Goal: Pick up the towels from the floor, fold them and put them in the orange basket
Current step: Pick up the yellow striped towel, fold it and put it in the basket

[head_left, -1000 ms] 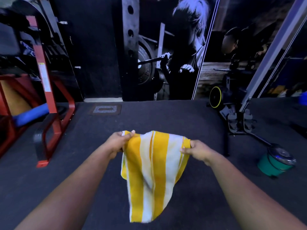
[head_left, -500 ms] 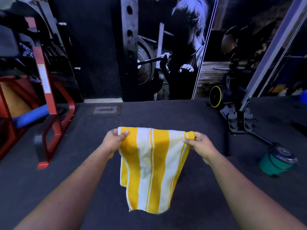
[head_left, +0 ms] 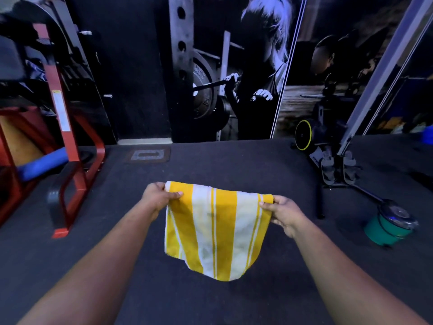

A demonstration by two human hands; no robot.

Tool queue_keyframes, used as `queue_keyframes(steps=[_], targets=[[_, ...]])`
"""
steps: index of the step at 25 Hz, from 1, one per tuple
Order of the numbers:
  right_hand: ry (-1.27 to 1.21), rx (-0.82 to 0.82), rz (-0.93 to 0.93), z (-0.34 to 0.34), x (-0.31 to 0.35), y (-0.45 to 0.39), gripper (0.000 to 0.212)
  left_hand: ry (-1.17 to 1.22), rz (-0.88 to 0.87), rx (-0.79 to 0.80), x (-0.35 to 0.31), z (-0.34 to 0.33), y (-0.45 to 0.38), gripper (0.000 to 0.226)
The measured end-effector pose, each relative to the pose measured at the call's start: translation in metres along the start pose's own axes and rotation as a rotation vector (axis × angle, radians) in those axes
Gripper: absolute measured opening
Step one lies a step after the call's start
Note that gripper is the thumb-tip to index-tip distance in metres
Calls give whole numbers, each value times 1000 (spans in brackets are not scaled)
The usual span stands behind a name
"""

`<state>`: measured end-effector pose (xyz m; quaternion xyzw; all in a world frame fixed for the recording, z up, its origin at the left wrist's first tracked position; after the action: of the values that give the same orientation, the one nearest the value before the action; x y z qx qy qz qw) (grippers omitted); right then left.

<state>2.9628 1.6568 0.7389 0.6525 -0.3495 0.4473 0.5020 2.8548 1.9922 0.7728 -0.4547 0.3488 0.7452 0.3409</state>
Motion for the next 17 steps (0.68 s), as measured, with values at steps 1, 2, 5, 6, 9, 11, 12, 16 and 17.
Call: queue_keyframes(steps=[1,2,5,6,9,11,12,16,17], targets=[[22,-32,52,0,2,-1,12,-16,29,-72,-1,2,0,26],[37,-49,77,0,5,-1,12,-21,51,-118,-1,4,-1,26],[-36,-18,-75,-6,9,-1,10,62,50,-87,-1,-1,-5,19],[-29,18,-175,-8,9,1,5,93,33,-45,-2,-4,-4,17],[41,13,-265,-10,4,2,10,99,-6,8,3,-9,-8,20],[20,-80,-138,-6,1,-2,7,78,-29,-37,6,-10,-11,16],[23,-108,-74,-6,1,-3,6,63,-37,-75,8,-9,-15,15],[47,-124,72,-6,2,-5,14,26,-18,-90,9,-3,-25,21],[31,-125,76,-7,2,-3,16,22,10,-40,9,-5,-27,24]])
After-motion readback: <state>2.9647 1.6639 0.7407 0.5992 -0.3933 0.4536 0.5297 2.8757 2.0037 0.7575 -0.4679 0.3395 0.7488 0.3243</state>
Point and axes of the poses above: each hand's wrist, its own y-axis away from the middle knuckle, its own z-axis out of the back of the hand, x = y × z, the point moved 1 cm from there along -y, towards the middle knuckle, and after that the axes turned 6 degrees about -y, right-handed, at the moved point
